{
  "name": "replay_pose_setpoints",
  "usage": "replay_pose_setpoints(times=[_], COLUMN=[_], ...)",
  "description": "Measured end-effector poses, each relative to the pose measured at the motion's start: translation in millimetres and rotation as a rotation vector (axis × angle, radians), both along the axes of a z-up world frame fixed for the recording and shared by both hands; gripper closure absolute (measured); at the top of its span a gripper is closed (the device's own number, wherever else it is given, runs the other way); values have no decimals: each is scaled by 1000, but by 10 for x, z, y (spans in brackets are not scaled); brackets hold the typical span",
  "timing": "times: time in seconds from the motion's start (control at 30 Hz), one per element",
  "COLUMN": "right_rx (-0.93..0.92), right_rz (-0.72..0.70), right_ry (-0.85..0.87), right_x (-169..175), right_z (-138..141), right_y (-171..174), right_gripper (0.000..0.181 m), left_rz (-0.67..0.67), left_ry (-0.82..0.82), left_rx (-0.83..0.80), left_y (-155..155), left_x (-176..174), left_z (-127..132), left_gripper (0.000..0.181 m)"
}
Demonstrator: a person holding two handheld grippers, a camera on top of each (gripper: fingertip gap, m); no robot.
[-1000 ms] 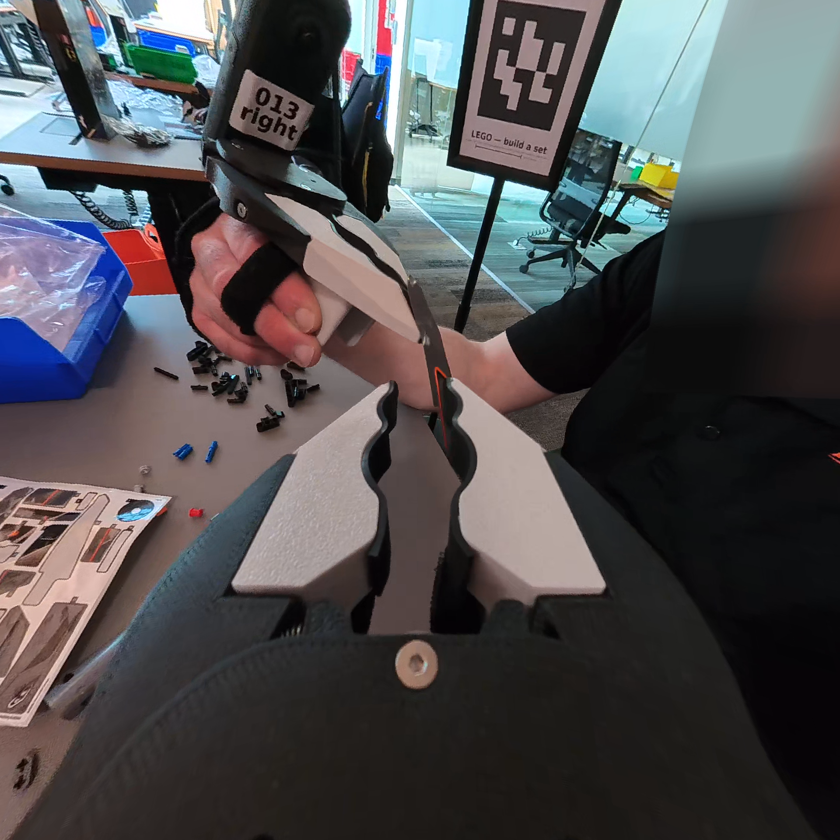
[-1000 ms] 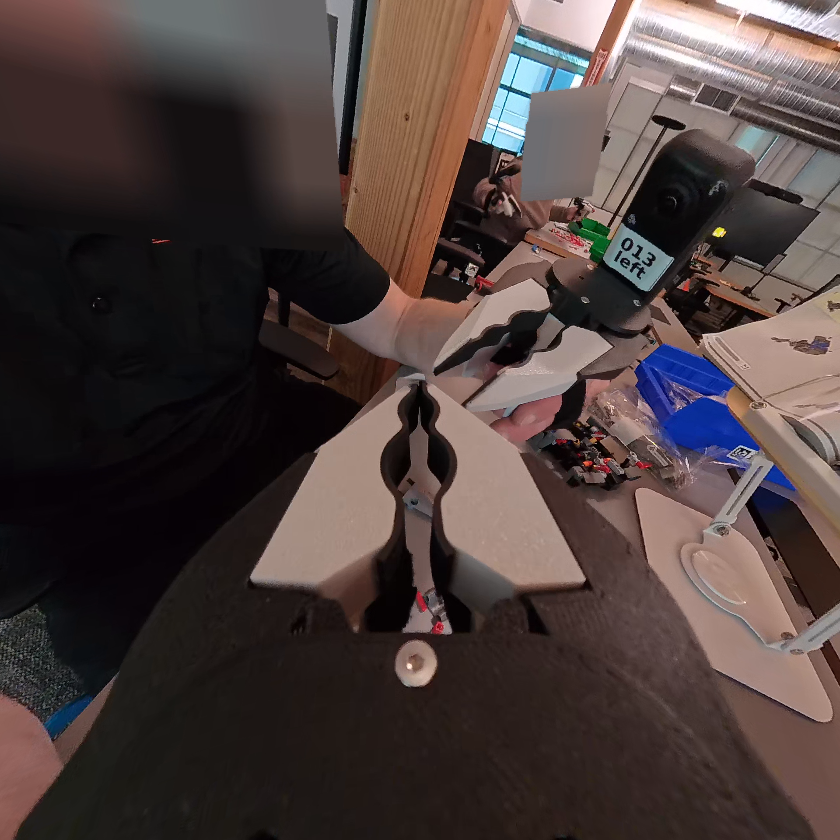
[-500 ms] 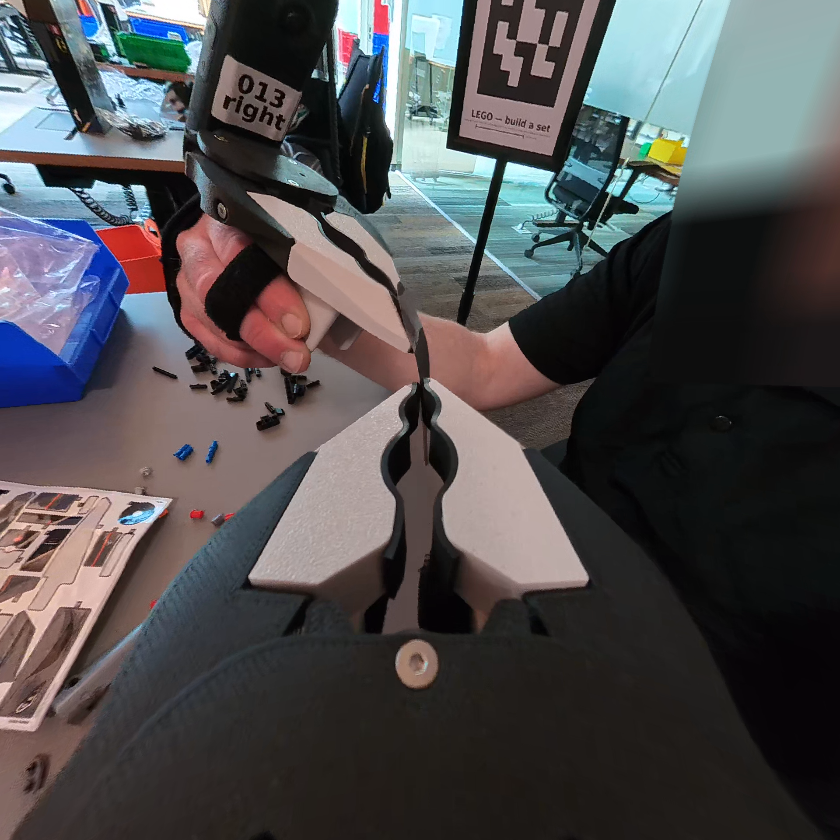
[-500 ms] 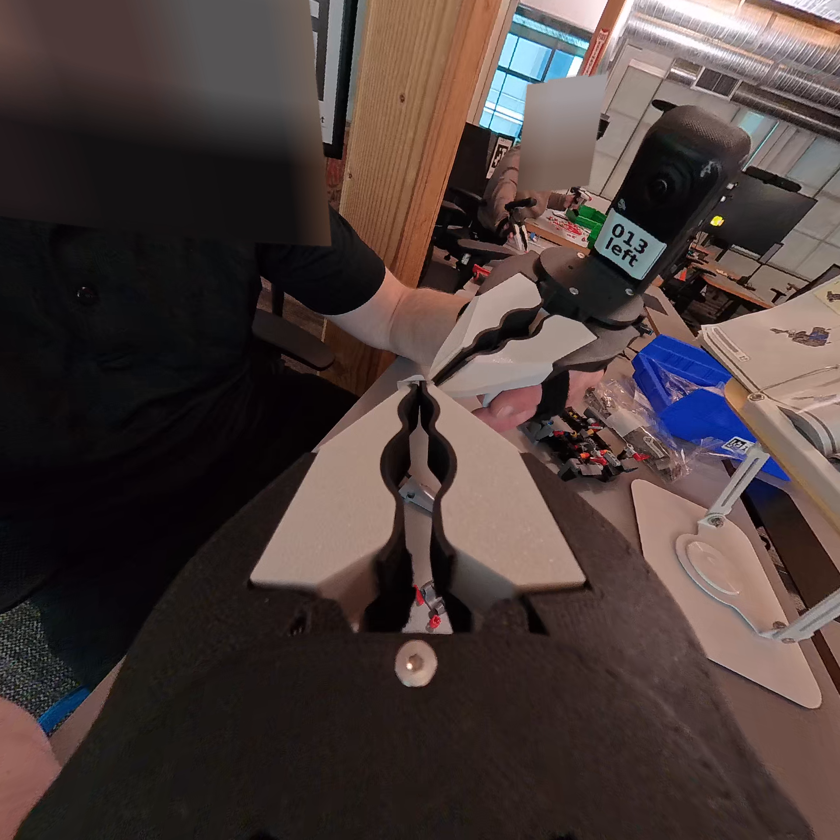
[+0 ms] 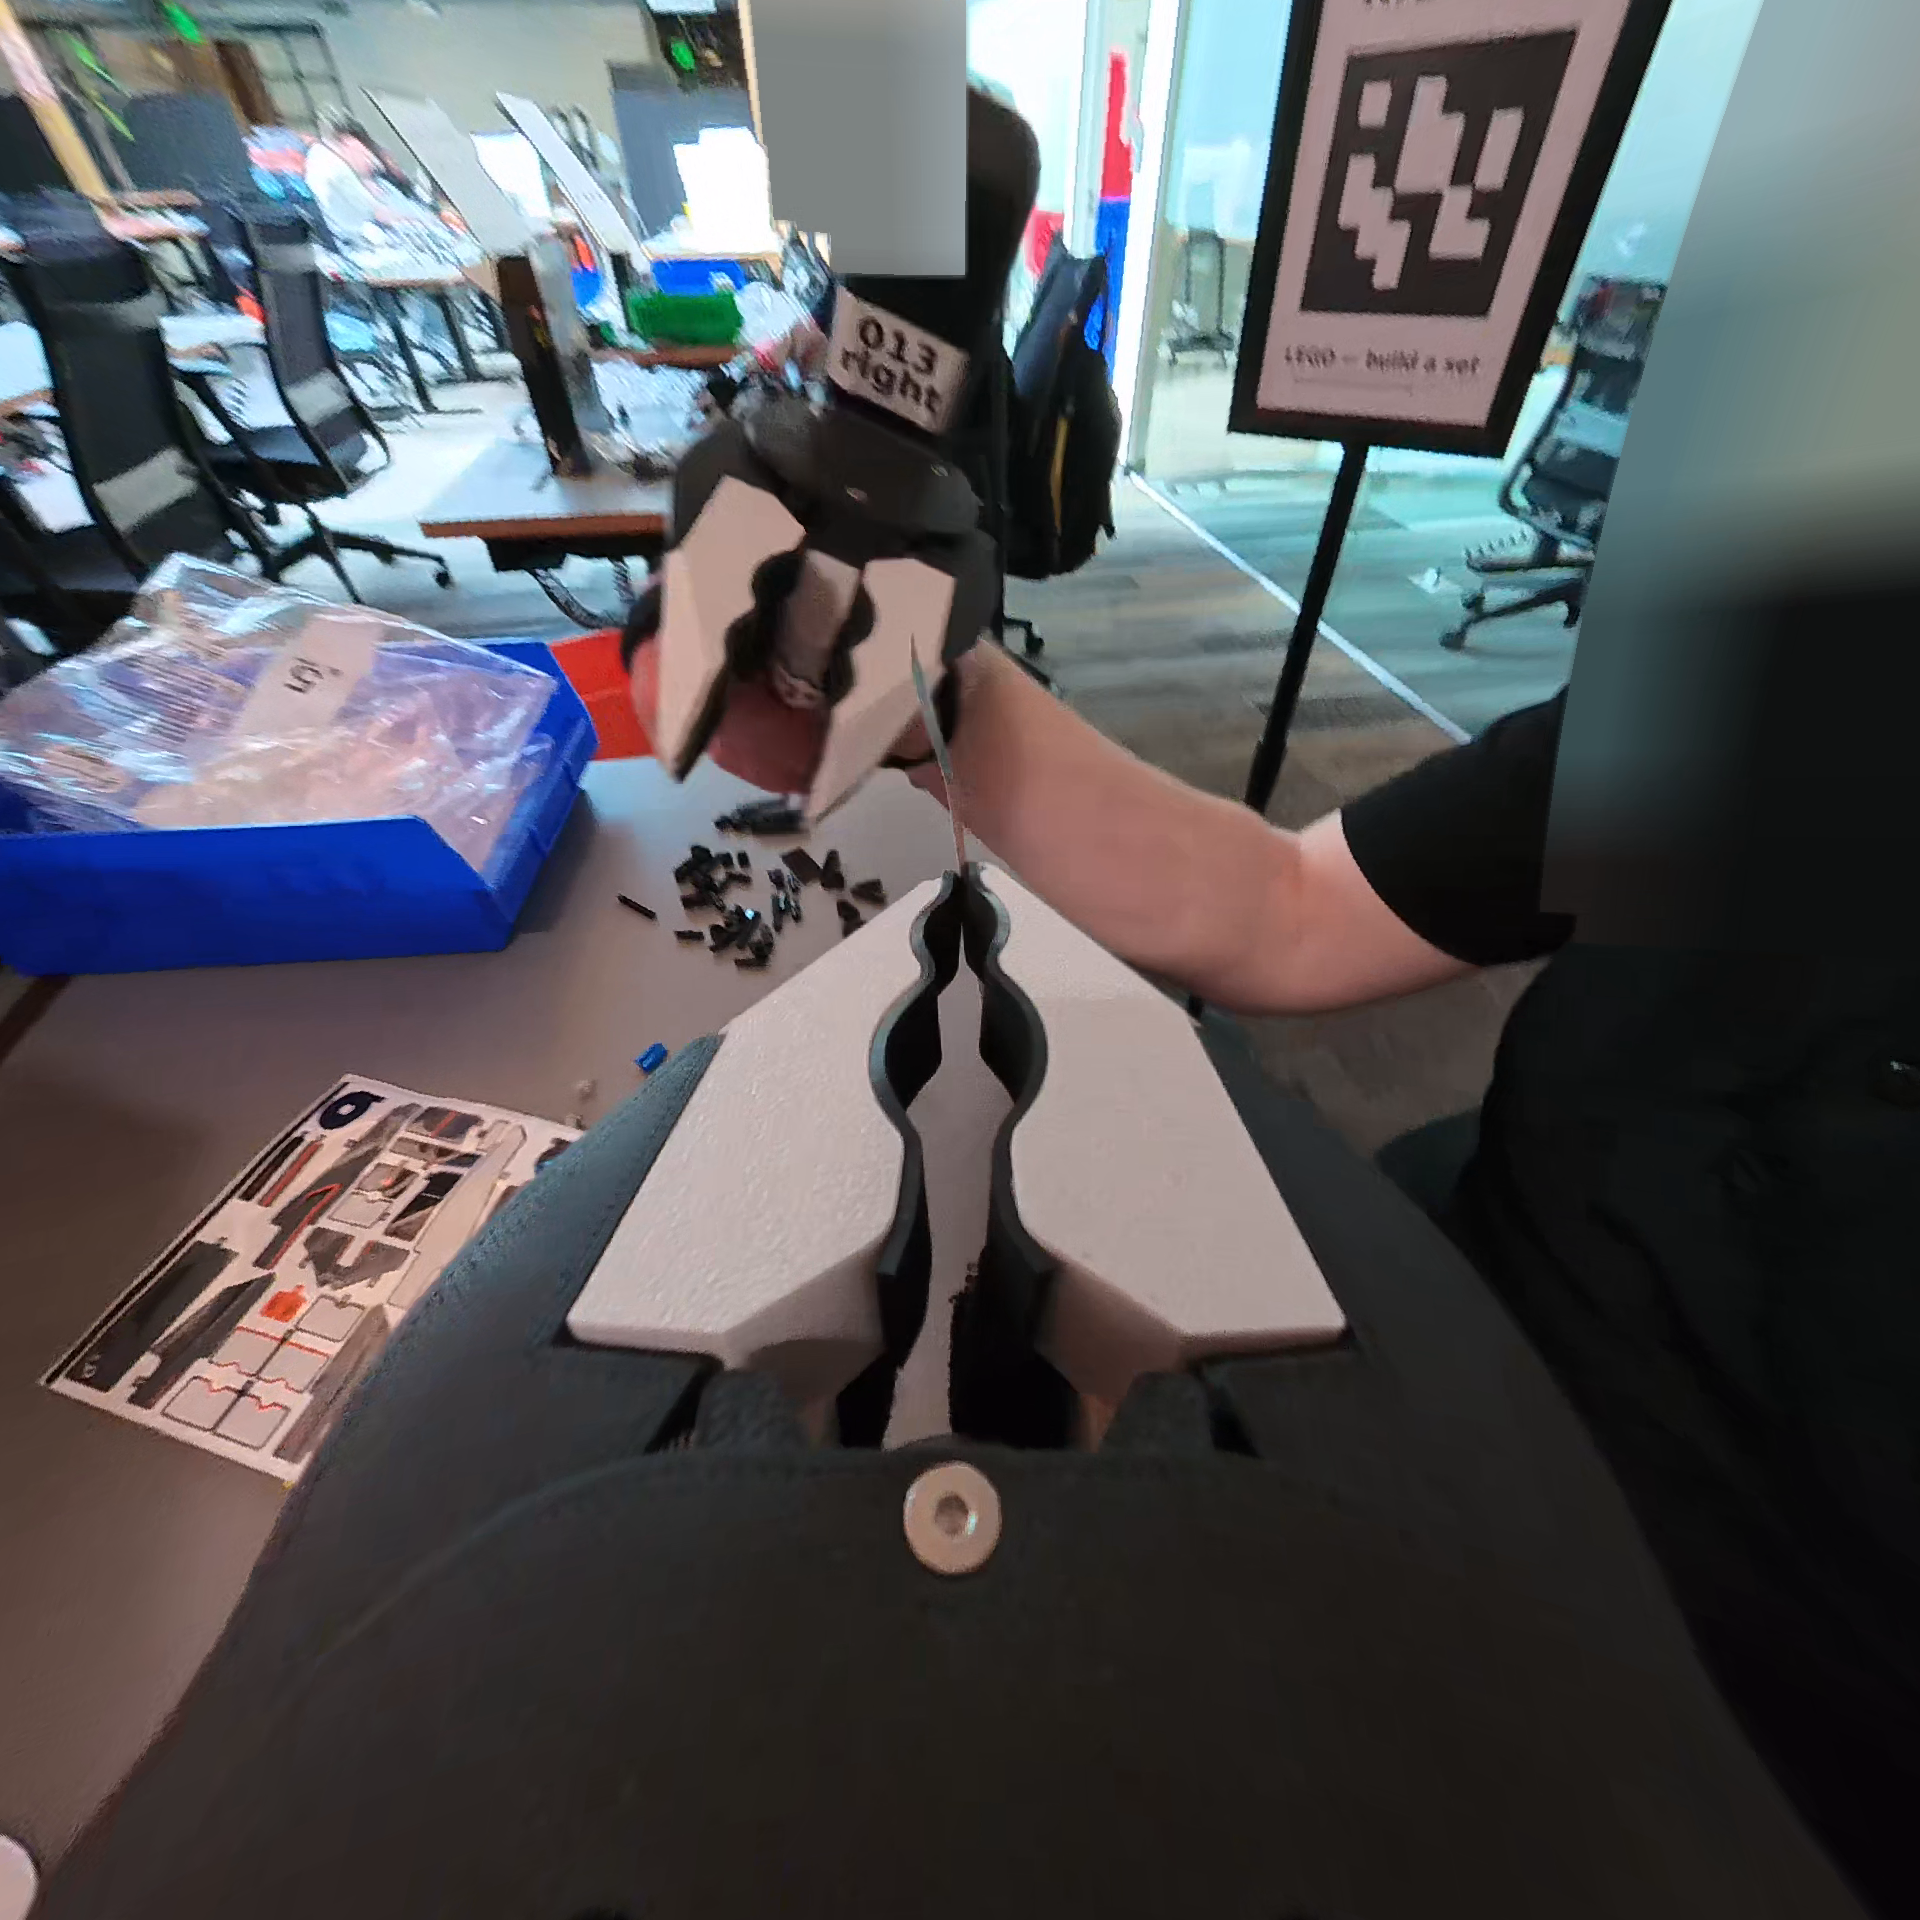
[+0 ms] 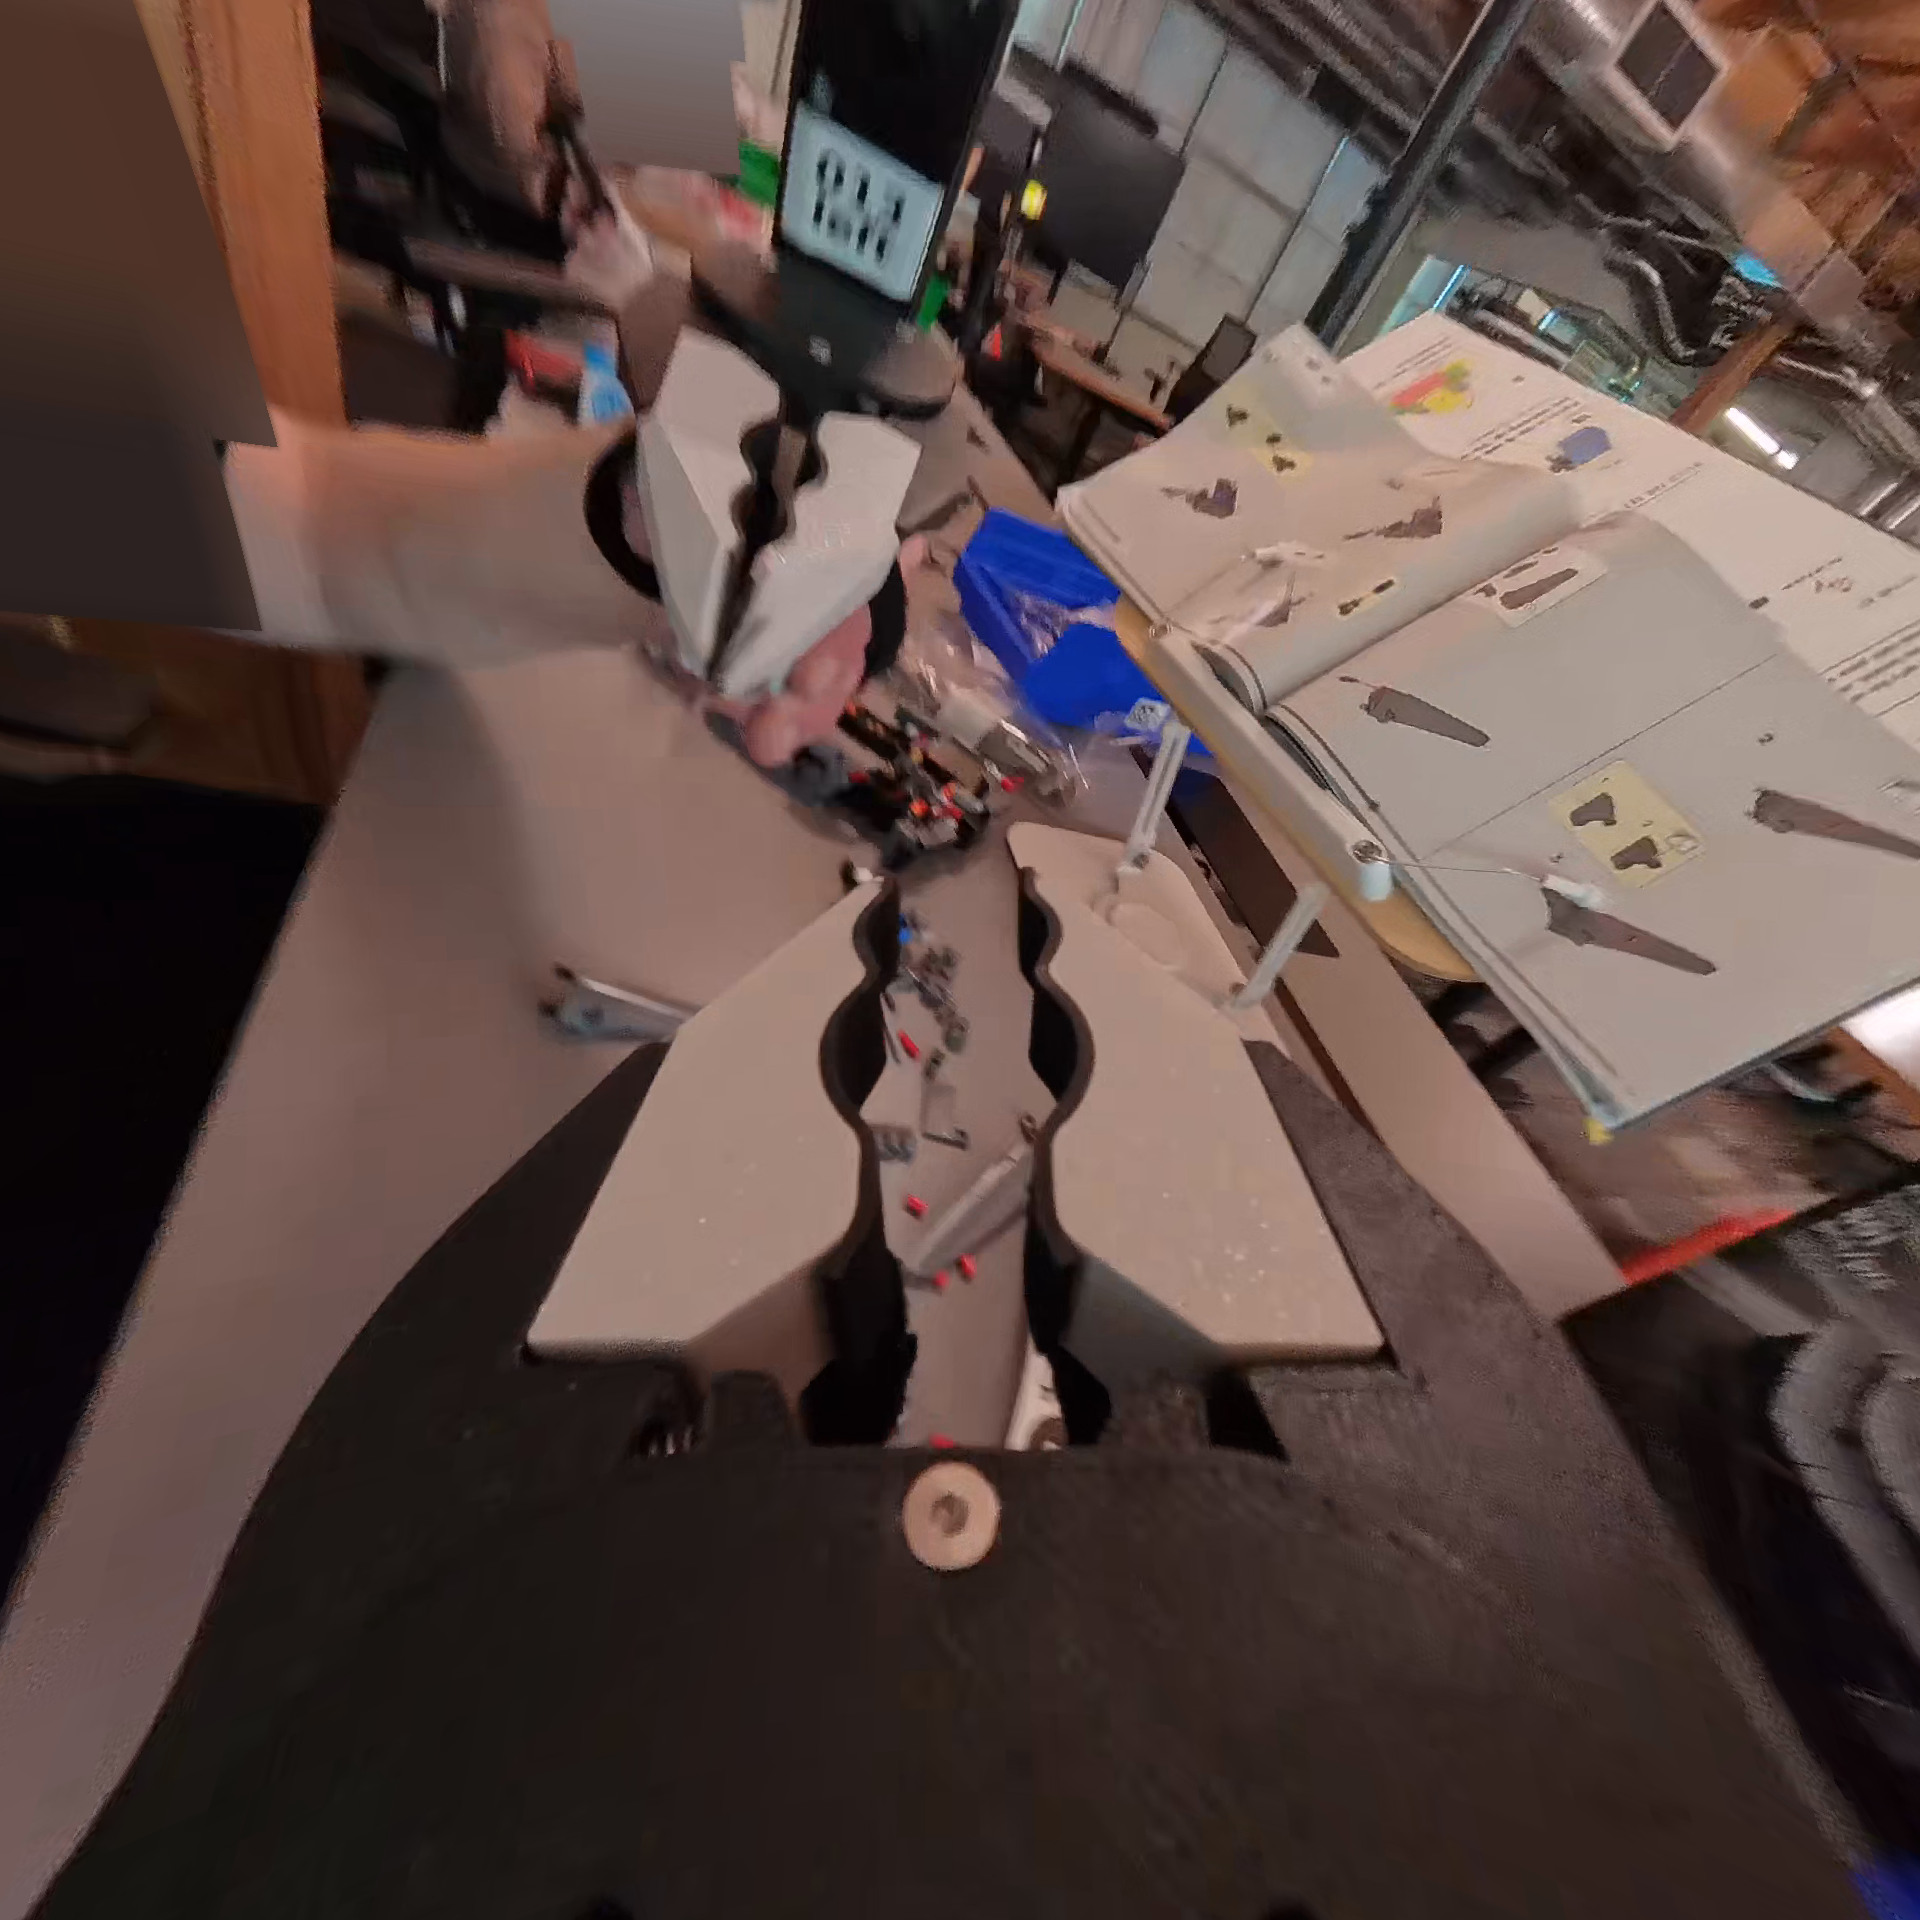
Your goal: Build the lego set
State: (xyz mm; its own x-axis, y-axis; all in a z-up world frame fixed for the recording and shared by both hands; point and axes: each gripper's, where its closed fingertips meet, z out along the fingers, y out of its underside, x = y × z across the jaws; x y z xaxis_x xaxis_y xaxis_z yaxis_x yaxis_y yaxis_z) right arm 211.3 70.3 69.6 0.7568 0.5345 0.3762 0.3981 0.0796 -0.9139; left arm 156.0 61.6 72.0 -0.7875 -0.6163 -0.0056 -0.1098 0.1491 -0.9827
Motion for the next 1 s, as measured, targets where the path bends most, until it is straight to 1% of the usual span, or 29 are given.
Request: replay_pose_setpoints(times=[0.03, 0.13, 0.23, 0.27, 0.3, 0.33, 0.53, 0.7, 0.8, 0.93, 0.97, 1.0], right_rx=[13, 43, 73, 81, 74, 68, 33, 49, 51, 71, 78, 85], right_rz=[16, 79, 135, 141, 153, 166, 155, 137, 139, 104, 93, 81], right_ry=[76, 295, 418, 446, 458, 455, 431, 445, 445, 410, 399, 384], right_x=[-28, -128, -254, -283, -325, -372, -475, -458, -455, -447, -444, -443], right_z=[60, 195, 255, 270, 265, 250, 184, 217, 219, 231, 242, 250], right_y=[-49, -158, -187, -178, -166, -155, -57, -21, -15, -15, -19, -18], right_gripper=[154, 151, 156, 162, 164, 163, 165, 181, 181, 181, 181, 181], left_rz=[16, 45, 62, 63, 66, 67, 84, 80, 87, 147, 153, 155], left_ry=[-18, -68, -73, -74, -77, -75, -95, -86, -89, -110, -115, -116], left_rx=[-27, -76, -85, -84, -87, -88, -89, -93, -95, -68, -79, -91], left_y=[25, 70, 69, 57, 50, 40, 38, 49, 63, 112, 117, 118], left_x=[-6, -25, -14, -12, -7, -5, -1, 4, 8, 44, 44, 41], left_z=[39, 100, 57, 36, 26, 12, 2, -21, -19, -6, 16, 34], left_gripper=[181, 181, 181, 181, 181, 181, 181, 181, 181, 181, 180, 175])
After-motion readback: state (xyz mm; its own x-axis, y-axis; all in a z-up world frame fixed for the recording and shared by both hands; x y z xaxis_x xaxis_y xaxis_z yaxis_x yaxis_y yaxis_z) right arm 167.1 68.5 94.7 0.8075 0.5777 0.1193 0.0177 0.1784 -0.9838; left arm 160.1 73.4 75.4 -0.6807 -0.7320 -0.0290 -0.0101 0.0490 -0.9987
